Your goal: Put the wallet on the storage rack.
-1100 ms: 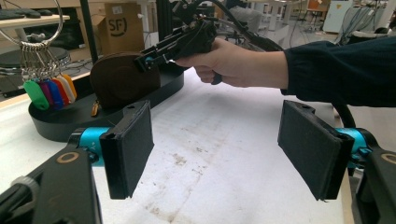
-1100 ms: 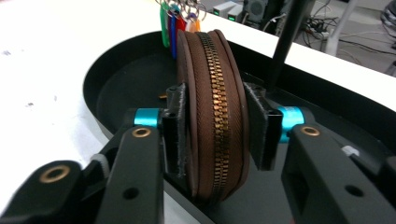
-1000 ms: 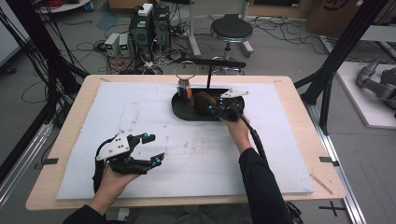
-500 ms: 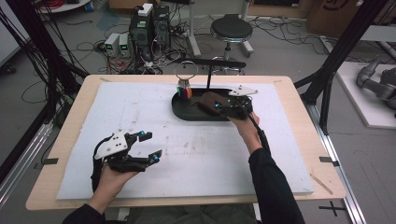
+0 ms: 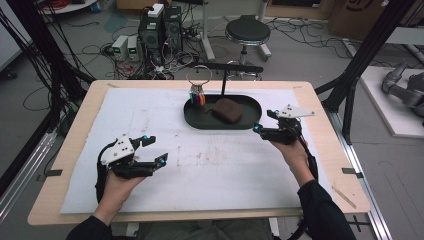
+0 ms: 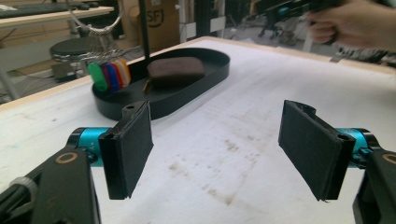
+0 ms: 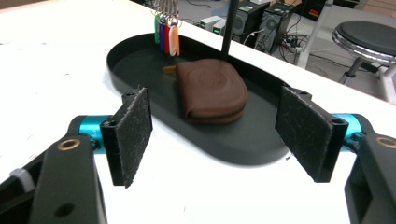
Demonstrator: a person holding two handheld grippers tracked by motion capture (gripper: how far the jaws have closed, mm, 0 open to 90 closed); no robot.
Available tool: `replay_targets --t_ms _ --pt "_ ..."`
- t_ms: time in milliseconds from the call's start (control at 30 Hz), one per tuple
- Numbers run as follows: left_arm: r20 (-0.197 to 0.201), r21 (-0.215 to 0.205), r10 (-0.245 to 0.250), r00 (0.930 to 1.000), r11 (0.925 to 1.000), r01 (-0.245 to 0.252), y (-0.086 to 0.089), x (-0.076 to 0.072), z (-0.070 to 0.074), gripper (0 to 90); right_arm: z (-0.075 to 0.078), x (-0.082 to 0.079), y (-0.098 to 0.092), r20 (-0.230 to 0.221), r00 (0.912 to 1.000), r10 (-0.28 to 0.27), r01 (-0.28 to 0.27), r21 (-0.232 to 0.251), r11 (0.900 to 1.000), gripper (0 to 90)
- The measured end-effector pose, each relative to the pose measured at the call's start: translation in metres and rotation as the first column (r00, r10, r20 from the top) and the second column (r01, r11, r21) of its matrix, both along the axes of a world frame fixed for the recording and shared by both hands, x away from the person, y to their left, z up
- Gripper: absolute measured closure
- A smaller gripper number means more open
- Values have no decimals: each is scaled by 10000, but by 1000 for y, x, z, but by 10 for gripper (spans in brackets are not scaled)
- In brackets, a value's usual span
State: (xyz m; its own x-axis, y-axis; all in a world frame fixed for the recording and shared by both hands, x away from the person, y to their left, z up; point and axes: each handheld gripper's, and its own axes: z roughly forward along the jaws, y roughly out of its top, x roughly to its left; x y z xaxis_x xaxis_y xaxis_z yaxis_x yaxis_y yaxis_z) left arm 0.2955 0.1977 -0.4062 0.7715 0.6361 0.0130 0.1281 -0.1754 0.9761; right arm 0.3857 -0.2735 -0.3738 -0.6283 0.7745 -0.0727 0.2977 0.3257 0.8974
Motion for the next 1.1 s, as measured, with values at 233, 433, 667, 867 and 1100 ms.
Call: replay_targets --t_ms 233,433,667,867,1100 --pt "75 312 579 9983 9978 -581 9 4 -1 259 -7 -36 -30 -9 10000 89 -88 900 9959 255" --pt "131 540 966 9952 9938 -972 17 6 -2 259 -19 -49 -54 -87 9996 -279 288 1339 9906 220" --pt "129 496 1241 9922 9910 -1246 24 6 -3 259 -26 -48 -72 -369 9981 -492 550 1767 9827 210" --pt "149 556 1287 9916 9900 -1293 25 7 -3 259 -28 -47 -76 -419 9975 -577 639 1669 9839 209" --pt "118 537 1416 9899 9884 -1420 29 7 -4 259 -29 -45 -77 -407 9973 -609 665 1540 9858 209"
